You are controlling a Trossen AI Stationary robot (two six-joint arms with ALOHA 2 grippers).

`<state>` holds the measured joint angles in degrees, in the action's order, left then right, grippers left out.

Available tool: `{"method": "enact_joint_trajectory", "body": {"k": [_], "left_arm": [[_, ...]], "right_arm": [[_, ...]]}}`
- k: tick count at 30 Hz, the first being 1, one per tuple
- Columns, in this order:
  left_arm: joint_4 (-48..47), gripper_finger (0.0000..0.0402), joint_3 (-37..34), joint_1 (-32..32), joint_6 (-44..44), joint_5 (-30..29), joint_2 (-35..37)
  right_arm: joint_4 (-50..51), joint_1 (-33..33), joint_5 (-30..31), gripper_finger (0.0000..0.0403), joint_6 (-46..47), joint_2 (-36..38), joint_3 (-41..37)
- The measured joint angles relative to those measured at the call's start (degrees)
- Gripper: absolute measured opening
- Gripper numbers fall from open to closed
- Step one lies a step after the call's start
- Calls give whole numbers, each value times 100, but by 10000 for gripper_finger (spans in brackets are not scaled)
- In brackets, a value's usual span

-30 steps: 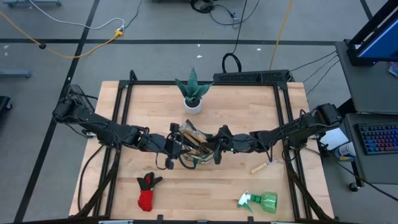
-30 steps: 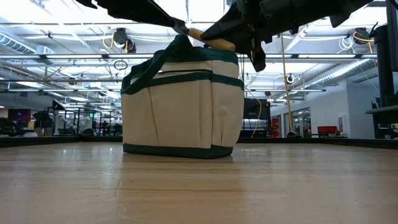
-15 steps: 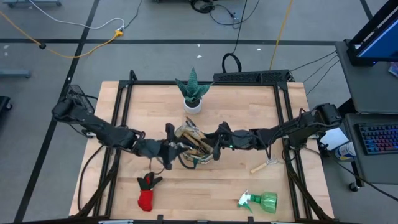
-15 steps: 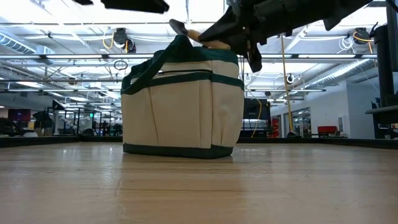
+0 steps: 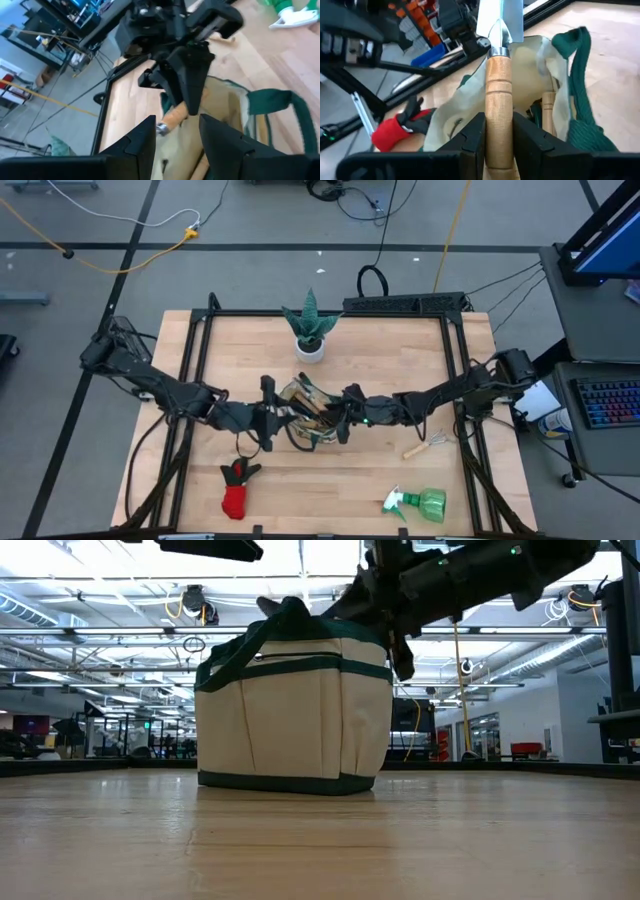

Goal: Pick & Place Garden tools in Gardening bag
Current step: Put the trowel into the gardening bag

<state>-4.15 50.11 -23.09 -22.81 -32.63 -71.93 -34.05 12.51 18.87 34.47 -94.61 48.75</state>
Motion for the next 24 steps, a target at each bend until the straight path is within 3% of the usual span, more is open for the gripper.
{"method": "enact_joint_trajectory", "body": {"k": [8,14,24], "left_arm": [[-87,156,0,265,234,593,-7],[-84,156,0,511,497,1097,-10],[-84,156,0,651,866,1451,-10]], "right_arm": [[759,-98,-153,65,-343,-11,73],[1013,-168,-869,66,-230,-4,75],[1147,-243,-874,74,-342,25,75]]}}
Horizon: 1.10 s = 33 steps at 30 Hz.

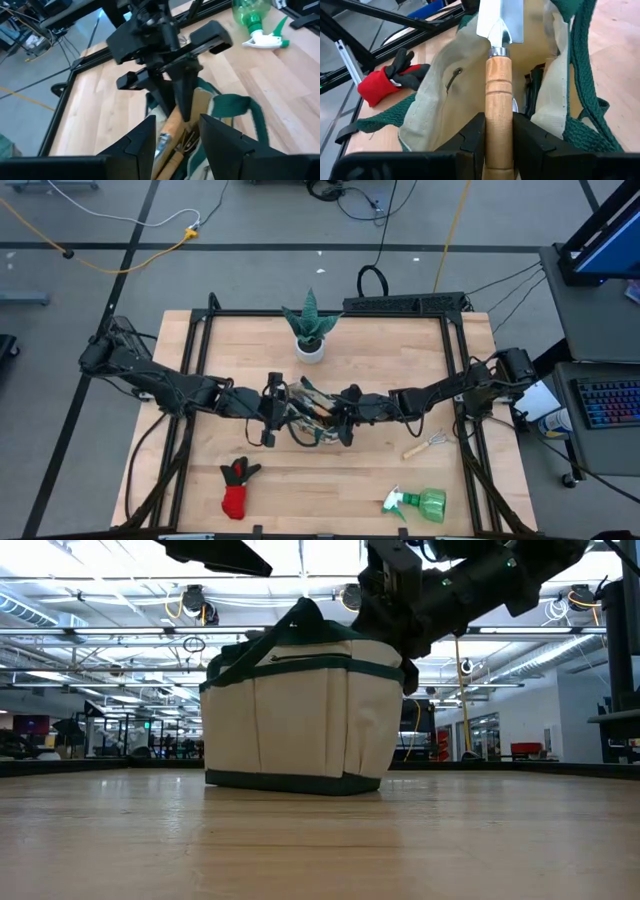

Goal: Pick & Place Garden tools in Gardening bag
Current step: Put the trowel into the gardening bag, then put the hand rake into the gardening bag

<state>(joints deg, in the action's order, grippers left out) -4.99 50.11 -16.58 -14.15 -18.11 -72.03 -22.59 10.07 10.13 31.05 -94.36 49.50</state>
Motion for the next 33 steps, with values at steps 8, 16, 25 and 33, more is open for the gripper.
{"method": "enact_joint_trajectory", "body": {"k": [8,16,25,33], "left_arm": [[2,156,0,0,104,22,0],[0,156,0,0,133,20,0],[-2,156,0,0,137,16,0],[-178,156,0,27,170,33,-206]], "right_arm": [[59,-150,-179,123,24,1,0],[-72,-154,-295,139,-42,-3,-7],[-107,-150,-297,164,-219,-4,-7],[-111,-150,-297,187,-835,29,-13]]}}
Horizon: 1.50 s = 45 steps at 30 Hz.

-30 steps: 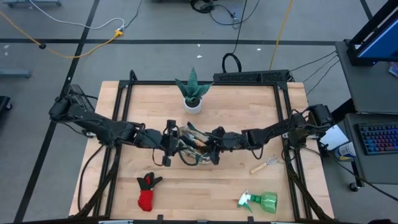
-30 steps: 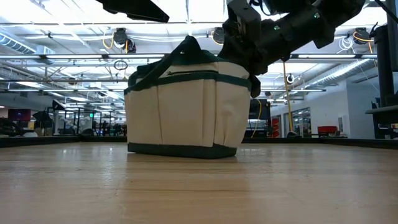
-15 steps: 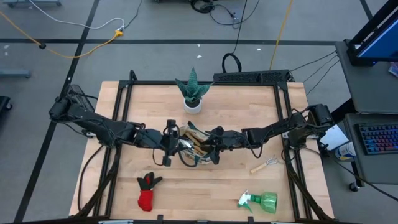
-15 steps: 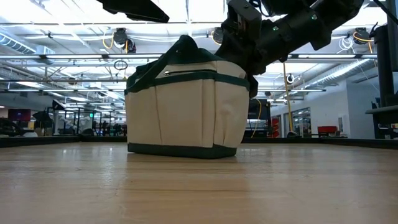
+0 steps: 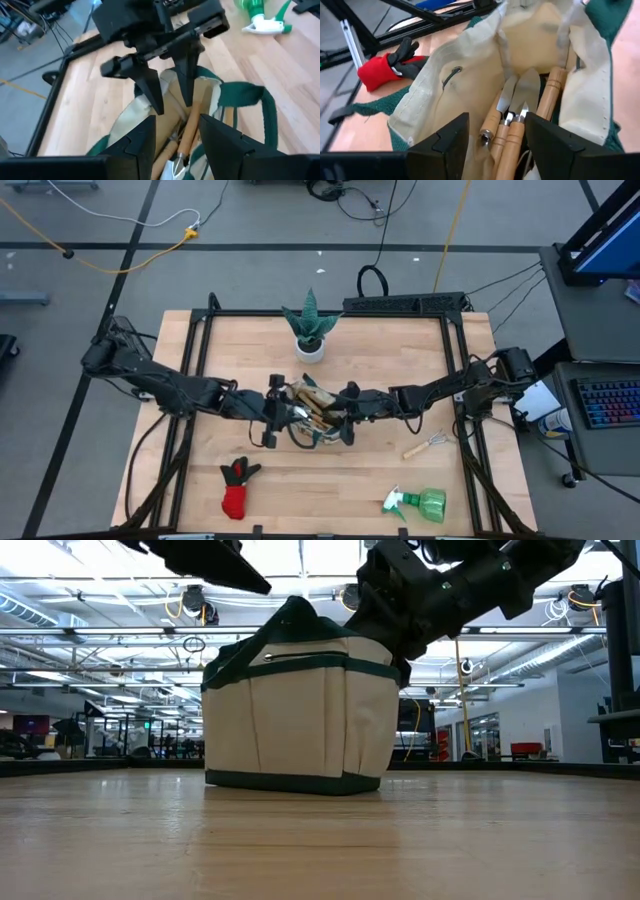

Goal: Pick & Place Garden tools in Gardening bag
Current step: Put the hand rake into the gardening bag

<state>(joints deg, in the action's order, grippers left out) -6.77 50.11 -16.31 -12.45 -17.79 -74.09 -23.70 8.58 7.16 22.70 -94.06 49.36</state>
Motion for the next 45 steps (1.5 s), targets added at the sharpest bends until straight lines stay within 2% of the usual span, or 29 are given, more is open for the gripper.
{"method": "enact_joint_trajectory", "body": {"k": [4,10,19,27,37,45], "left_arm": [[-7,156,-1,63,66,160,-295],[98,156,2,184,60,282,-548],[64,156,2,251,58,285,-548],[61,156,2,238,55,287,-548],[92,156,2,242,-12,289,-548],[101,156,2,242,190,286,-548]], "right_arm": [[-9,17,0,184,-447,0,0],[-9,15,0,190,-599,0,0],[-235,15,0,209,-1038,15,0],[-76,127,5,202,-1340,686,-2],[1311,798,13,209,-1915,1821,0],[2598,1584,12,210,-1933,2269,0]]}}
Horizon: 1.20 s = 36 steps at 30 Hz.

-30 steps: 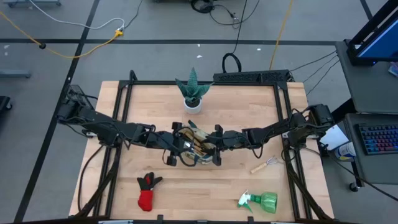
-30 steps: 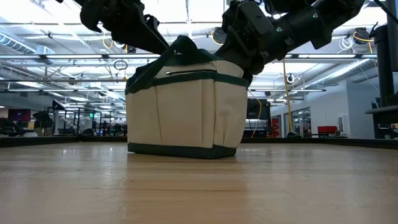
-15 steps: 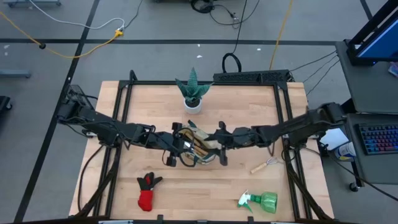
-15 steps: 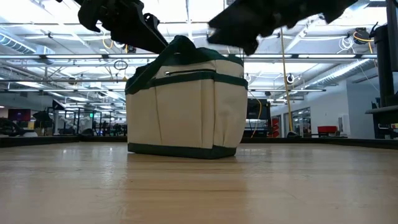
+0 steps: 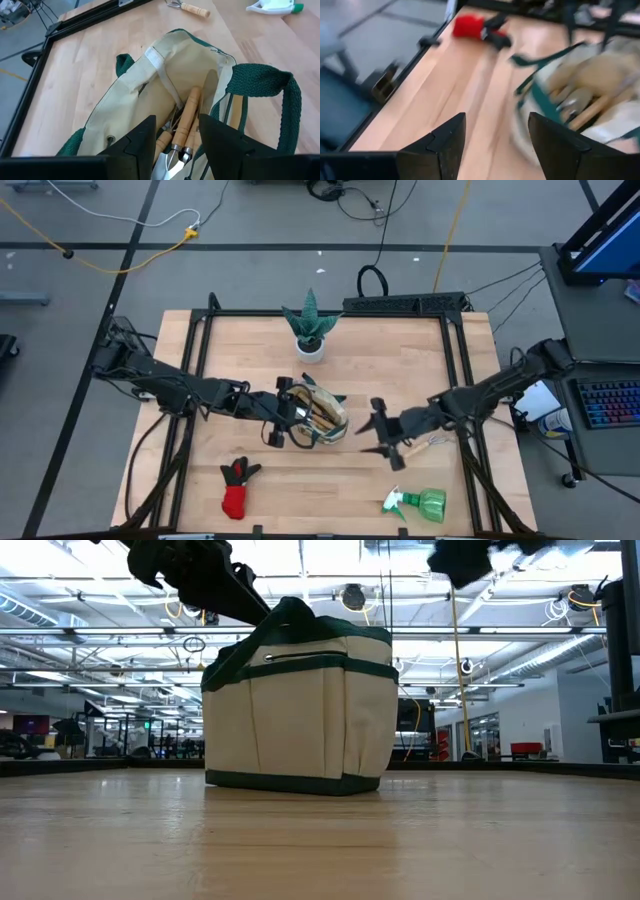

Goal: Pick & Place Garden tools in Gardening bag
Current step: Put the hand rake into the gardening bag

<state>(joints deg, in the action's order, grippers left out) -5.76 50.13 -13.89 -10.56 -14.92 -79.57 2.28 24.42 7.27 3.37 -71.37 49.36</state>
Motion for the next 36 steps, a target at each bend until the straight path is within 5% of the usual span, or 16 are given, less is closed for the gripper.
{"method": "enact_joint_trajectory", "body": {"k": [20,36], "left_arm": [[9,156,0,0,666,-59,2],[368,156,0,-1,652,-176,2]], "right_arm": [[2233,1355,-160,210,2146,65,2],[2235,1599,-136,210,1229,63,-501]]}}
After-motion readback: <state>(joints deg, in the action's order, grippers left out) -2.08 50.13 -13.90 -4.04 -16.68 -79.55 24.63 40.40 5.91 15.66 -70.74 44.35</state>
